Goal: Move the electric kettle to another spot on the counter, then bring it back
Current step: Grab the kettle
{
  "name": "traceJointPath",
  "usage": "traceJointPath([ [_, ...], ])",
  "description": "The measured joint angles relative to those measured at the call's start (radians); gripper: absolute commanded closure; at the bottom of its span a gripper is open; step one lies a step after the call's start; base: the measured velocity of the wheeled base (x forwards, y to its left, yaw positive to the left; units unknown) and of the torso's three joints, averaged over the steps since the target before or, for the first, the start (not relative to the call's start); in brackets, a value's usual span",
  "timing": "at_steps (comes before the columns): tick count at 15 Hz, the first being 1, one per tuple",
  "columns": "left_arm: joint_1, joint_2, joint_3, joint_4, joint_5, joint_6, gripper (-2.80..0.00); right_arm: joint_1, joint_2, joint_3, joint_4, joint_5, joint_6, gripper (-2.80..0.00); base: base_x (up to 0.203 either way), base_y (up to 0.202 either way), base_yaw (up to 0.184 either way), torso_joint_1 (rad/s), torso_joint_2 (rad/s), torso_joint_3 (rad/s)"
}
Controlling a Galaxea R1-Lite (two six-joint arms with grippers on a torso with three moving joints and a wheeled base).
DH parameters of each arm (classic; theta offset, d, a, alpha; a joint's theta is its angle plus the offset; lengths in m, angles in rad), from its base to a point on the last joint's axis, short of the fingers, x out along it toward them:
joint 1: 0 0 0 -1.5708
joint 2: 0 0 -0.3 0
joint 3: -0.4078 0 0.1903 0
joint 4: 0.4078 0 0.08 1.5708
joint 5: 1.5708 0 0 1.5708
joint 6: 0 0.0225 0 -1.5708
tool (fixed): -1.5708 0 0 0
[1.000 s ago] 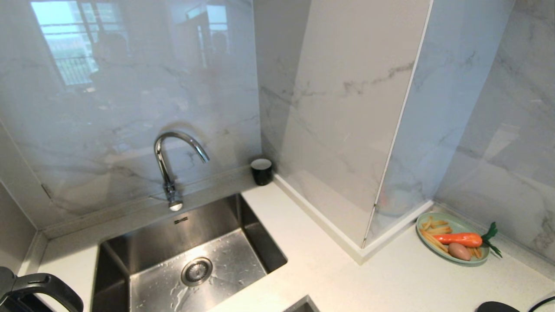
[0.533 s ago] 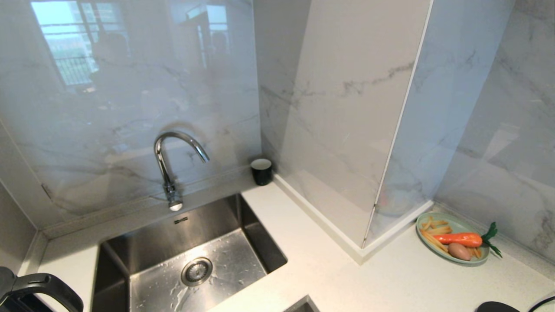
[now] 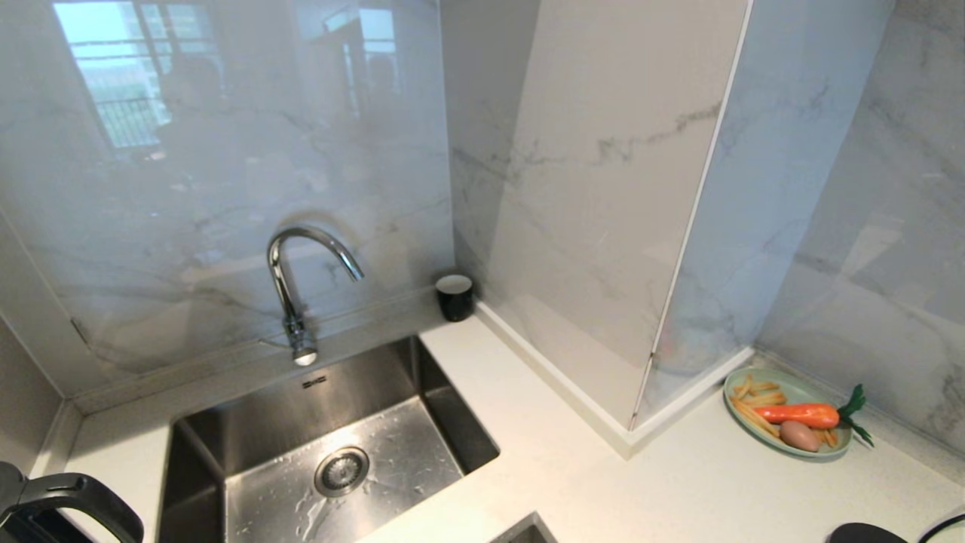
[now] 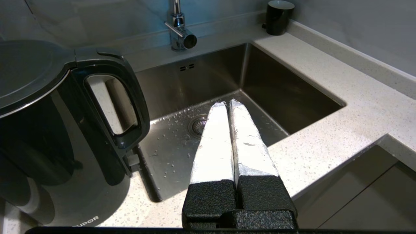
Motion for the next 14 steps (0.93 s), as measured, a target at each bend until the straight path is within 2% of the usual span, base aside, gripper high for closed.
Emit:
traceJointPath([
  [5, 0.000, 0.000, 0.000, 0.000, 0.000, 0.000, 0.00, 0.000, 0.000, 0.000, -0.001, -0.001, 0.000, 0.00, 0.000, 0.000, 0.000, -0.066, 0.17, 0.088],
  [14, 0.000, 0.000, 0.000, 0.000, 0.000, 0.000, 0.00, 0.000, 0.000, 0.000, 0.000, 0.000, 0.000, 0.00, 0.000, 0.000, 0.000, 0.000, 0.00, 0.000],
])
